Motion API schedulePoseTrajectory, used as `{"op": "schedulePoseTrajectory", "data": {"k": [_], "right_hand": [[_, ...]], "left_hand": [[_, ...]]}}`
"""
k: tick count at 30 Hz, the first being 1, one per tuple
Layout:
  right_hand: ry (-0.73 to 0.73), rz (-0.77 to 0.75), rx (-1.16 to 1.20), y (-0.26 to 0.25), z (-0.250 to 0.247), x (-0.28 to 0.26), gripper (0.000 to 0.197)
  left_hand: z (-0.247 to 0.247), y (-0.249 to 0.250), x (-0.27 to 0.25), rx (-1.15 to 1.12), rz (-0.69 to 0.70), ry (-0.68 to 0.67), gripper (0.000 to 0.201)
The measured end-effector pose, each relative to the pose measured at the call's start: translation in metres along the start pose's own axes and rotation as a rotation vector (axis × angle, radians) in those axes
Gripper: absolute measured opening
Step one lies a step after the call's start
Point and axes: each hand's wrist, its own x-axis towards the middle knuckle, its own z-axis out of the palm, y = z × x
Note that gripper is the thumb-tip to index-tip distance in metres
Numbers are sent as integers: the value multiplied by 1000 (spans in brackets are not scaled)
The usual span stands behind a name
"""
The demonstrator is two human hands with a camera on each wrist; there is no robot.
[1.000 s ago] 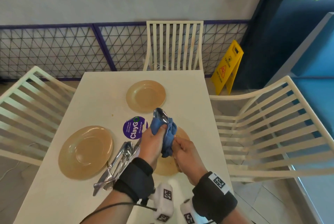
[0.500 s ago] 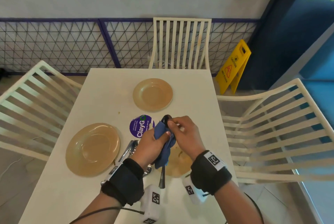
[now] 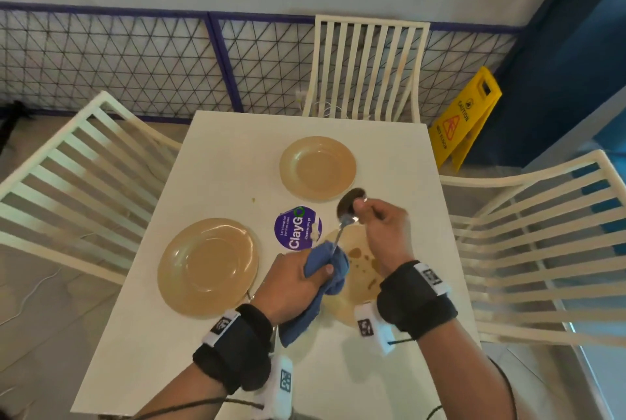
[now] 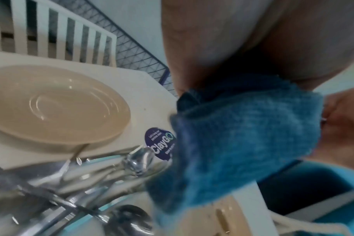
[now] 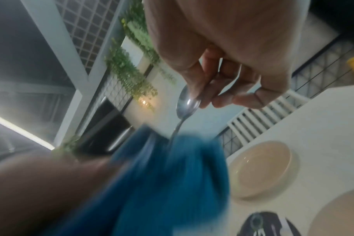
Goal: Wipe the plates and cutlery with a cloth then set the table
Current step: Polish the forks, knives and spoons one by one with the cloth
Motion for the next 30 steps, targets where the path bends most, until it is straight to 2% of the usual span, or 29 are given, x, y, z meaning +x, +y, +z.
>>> {"op": "schedulePoseTrajectory", "data": {"k": [2,6,9,12,14,17,20,22,26,30], "right_hand": [[27,16,-1,-2,2,-3,26],[-127,20,-115,5,31,-37,30],[-47,52,-75,9,37,-23,29],[1,74,-23,9,44,-14,26],[-68,58,-79,10,60,-30,27],[-176,45,-138,15,84,-51,24],[-46,87,-112,14,83,-30,23],[-24,100,-78,10,81,-24,22],[-169,87,-157,10,101,-51,27],[-211,94,-158,16,101,-52,27]], "left_hand": [[-11,-14,-5,67,0,-59,8],[-38,-33,2,-49,-70,1,11],[-42,-43,-1,-87,-48,-42,16],[-53,-59,-8,-24,-45,-89,21],[-62,-65,-6,9,-38,-68,9],[-68,-68,-6,7,-8,-25,9],[-74,-81,-16,-28,-41,-68,8],[-82,-92,-20,9,-58,-88,12],[-88,-96,-17,89,-44,-75,10],[-86,-98,-22,88,-26,-73,5]]}}
